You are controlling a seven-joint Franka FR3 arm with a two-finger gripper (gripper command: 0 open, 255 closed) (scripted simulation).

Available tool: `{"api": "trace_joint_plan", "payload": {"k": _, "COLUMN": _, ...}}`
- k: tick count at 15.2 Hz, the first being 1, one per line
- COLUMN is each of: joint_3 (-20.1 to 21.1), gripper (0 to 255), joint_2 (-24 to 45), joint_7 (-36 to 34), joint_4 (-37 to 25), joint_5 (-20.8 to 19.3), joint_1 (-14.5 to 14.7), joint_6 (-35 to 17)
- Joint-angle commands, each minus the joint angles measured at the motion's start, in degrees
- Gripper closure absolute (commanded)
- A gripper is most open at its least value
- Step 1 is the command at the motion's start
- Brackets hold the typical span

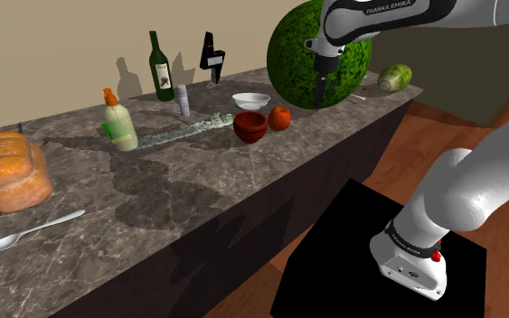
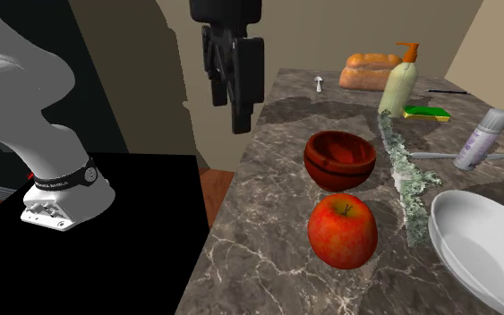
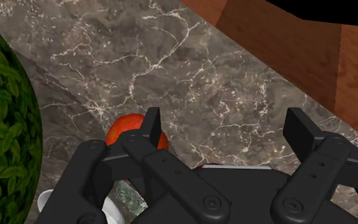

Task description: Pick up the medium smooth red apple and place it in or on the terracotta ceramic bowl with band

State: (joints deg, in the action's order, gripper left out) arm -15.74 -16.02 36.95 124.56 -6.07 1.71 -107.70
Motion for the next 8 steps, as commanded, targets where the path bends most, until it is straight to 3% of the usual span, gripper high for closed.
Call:
{"api": "trace_joint_plan", "payload": {"k": 1, "joint_3": -1.5, "gripper": 0, "joint_2": 4.5, "joint_7": 4.2, "joint_4": -3.1, "joint_5": 1.2, "joint_1": 0.3, "joint_6": -1.9}}
{"api": "trace_joint_plan", "payload": {"k": 8, "joint_3": -3.9, "gripper": 0, "joint_2": 20.3, "joint_7": 17.6, "joint_4": -15.5, "joint_5": 7.9, "joint_1": 0.0, "joint_6": -5.8}}
